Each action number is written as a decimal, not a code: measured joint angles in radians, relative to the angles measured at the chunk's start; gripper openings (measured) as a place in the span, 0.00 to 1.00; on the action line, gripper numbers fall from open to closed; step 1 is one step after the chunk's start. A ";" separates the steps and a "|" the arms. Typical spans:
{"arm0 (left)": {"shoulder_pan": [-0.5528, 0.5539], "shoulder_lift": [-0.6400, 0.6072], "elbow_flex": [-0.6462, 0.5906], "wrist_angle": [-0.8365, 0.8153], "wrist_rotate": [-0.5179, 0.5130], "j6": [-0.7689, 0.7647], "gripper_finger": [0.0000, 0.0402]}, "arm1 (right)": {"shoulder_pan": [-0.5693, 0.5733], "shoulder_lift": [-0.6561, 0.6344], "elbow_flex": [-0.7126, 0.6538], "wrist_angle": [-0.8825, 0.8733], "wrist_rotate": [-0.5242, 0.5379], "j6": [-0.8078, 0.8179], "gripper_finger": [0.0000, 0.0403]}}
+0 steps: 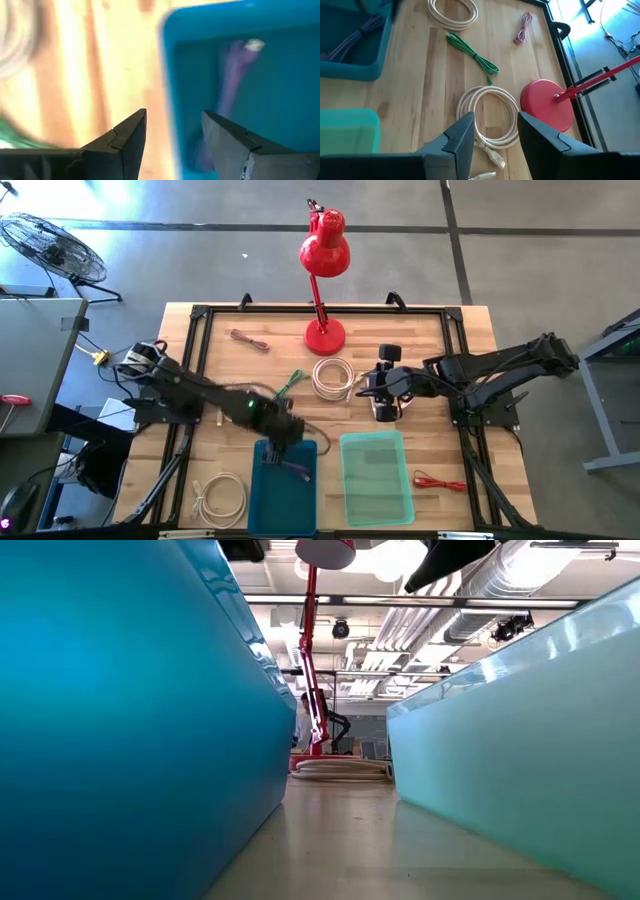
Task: Pick & Place USB Port
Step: Put the white USB cable into the green bin
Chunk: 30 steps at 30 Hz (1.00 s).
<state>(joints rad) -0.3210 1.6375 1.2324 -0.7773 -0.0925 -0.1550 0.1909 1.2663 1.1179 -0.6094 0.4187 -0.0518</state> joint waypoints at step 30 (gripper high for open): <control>0.523 0.219 0.126 0.209 0.188 0.989 0.47 | -0.008 -0.176 0.000 -0.375 0.412 0.076 0.35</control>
<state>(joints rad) 0.2016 1.8567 1.3588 -0.5684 0.0953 0.8339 0.1833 1.0901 1.1179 -0.9846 0.8310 0.0239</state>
